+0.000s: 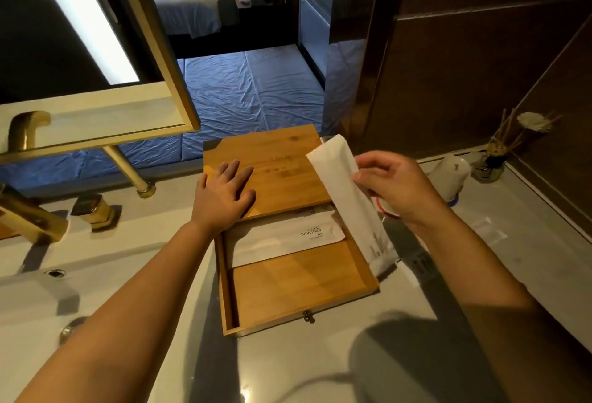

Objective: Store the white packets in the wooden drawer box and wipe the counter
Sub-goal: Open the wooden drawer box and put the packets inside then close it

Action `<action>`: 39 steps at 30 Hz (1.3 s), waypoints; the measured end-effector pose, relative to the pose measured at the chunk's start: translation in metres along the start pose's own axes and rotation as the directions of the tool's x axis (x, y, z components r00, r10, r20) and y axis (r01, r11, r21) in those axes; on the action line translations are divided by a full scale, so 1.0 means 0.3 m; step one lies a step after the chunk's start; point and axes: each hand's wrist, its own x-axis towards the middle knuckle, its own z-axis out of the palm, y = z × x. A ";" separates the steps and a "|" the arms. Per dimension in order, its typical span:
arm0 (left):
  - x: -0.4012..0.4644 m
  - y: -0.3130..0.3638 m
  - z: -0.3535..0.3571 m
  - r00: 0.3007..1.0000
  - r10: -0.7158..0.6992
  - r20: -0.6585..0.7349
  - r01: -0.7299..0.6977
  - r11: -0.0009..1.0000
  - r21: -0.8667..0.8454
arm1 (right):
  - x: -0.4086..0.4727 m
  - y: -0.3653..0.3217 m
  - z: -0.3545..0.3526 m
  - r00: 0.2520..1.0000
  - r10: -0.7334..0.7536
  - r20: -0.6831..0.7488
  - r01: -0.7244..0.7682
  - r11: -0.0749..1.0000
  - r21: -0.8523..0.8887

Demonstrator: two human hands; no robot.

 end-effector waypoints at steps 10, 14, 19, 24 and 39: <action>0.003 -0.003 0.007 0.999 0.007 -0.032 -0.006 1.000 0.029 | 0.009 0.087 0.413 0.838 -0.058 0.542 0.420 0.704 -0.573; 0.003 -0.007 0.005 1.000 0.008 -0.024 -0.008 1.000 0.017 | 0.015 0.165 0.481 0.837 0.002 0.547 0.447 0.572 -0.688; 0.002 -0.005 0.000 1.000 0.005 -0.013 -0.005 1.000 0.000 | -0.032 0.237 0.529 0.863 0.041 0.503 0.370 0.628 -0.685; 0.000 -0.006 0.000 1.000 0.000 -0.014 0.000 1.000 -0.010 | -0.086 0.270 0.485 0.872 -0.177 0.457 0.477 0.518 -0.710; 0.001 -0.010 0.004 1.000 0.004 -0.020 -0.004 1.000 -0.007 | -0.099 0.319 0.375 0.851 -0.058 0.522 0.503 0.377 -0.778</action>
